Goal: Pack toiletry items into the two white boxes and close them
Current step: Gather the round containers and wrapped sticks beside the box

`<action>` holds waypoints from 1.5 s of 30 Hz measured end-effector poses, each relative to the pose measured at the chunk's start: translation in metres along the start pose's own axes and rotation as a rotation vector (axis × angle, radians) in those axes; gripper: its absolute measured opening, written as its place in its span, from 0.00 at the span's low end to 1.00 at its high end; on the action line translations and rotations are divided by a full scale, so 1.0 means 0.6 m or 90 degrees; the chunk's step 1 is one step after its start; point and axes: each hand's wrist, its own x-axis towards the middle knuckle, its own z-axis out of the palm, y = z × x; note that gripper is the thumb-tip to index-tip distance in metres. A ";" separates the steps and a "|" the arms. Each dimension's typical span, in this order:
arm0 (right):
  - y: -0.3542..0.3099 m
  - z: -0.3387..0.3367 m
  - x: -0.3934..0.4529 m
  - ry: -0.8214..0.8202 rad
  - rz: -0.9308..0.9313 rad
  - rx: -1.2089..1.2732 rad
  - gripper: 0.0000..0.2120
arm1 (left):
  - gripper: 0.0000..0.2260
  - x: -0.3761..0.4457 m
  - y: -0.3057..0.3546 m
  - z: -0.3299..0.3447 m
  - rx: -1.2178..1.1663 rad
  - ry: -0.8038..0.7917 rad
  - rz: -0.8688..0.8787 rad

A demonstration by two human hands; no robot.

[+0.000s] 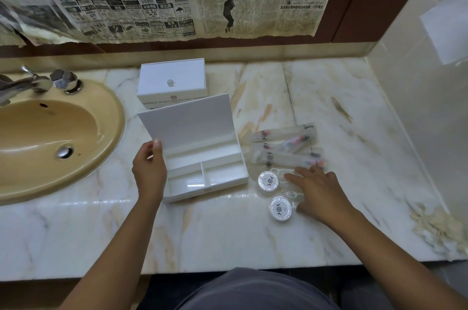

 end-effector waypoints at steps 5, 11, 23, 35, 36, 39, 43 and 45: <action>-0.009 -0.035 0.003 0.019 0.030 0.014 0.32 | 0.13 -0.001 0.002 -0.001 0.001 0.001 -0.006; -0.053 -0.065 0.015 0.133 0.053 -0.002 0.24 | 0.14 -0.001 0.001 -0.001 0.000 0.000 -0.008; -0.079 -0.075 0.024 0.074 0.028 0.094 0.19 | 0.15 0.000 -0.003 -0.002 -0.012 -0.007 -0.001; -0.104 -0.060 0.038 0.094 -0.021 0.070 0.18 | 0.14 -0.002 0.000 -0.001 -0.021 -0.005 -0.003; -0.108 -0.067 0.039 0.112 -0.027 0.080 0.18 | 0.13 -0.002 0.000 -0.001 -0.022 -0.005 -0.004; -0.140 -0.099 0.044 0.173 -0.080 0.133 0.19 | 0.13 0.000 -0.002 -0.002 -0.023 -0.006 -0.002; -0.225 -0.139 0.057 0.198 -0.202 0.176 0.14 | 0.14 0.003 -0.009 0.001 -0.034 -0.004 -0.004; -0.272 -0.148 0.065 0.176 -0.251 0.172 0.12 | 0.13 0.005 -0.011 0.002 -0.038 -0.004 -0.005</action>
